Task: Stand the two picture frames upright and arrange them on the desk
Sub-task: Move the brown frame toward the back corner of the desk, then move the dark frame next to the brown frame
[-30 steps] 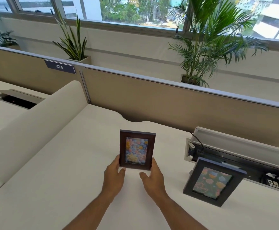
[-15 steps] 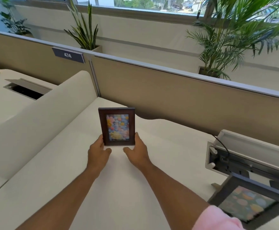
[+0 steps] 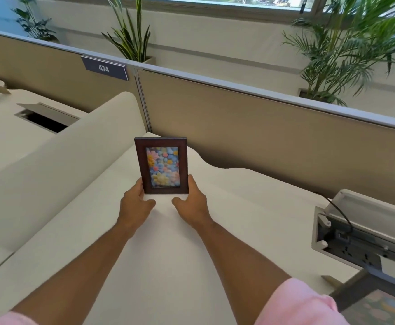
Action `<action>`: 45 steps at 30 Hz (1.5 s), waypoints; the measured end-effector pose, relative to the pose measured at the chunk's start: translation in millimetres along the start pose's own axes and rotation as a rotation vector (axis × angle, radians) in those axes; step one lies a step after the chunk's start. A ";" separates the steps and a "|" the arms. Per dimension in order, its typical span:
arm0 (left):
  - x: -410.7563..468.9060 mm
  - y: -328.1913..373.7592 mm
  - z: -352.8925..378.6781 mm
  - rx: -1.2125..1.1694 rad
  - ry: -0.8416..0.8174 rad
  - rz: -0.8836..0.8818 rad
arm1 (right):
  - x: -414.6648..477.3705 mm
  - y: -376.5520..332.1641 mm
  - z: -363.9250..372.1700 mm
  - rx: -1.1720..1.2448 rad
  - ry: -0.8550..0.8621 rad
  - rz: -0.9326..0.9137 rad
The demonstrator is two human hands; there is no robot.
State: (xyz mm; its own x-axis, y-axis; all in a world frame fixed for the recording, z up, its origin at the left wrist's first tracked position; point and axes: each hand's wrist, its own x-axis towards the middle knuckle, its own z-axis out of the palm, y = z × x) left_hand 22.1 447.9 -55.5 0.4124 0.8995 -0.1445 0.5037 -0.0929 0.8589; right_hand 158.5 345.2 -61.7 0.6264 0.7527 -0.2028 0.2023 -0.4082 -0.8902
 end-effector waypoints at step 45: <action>-275.0 90.5 110.2 -0.337 -0.319 0.041 | -332.3 54.4 -188.8 -0.038 0.500 -0.144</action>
State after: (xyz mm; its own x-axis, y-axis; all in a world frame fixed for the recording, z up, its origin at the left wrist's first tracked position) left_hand 37.9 145.2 7.8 0.6659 0.7170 -0.2060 0.2293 0.0661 0.9711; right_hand 103.5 -24.7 34.3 0.8712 0.4680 0.1482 0.3343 -0.3445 -0.8772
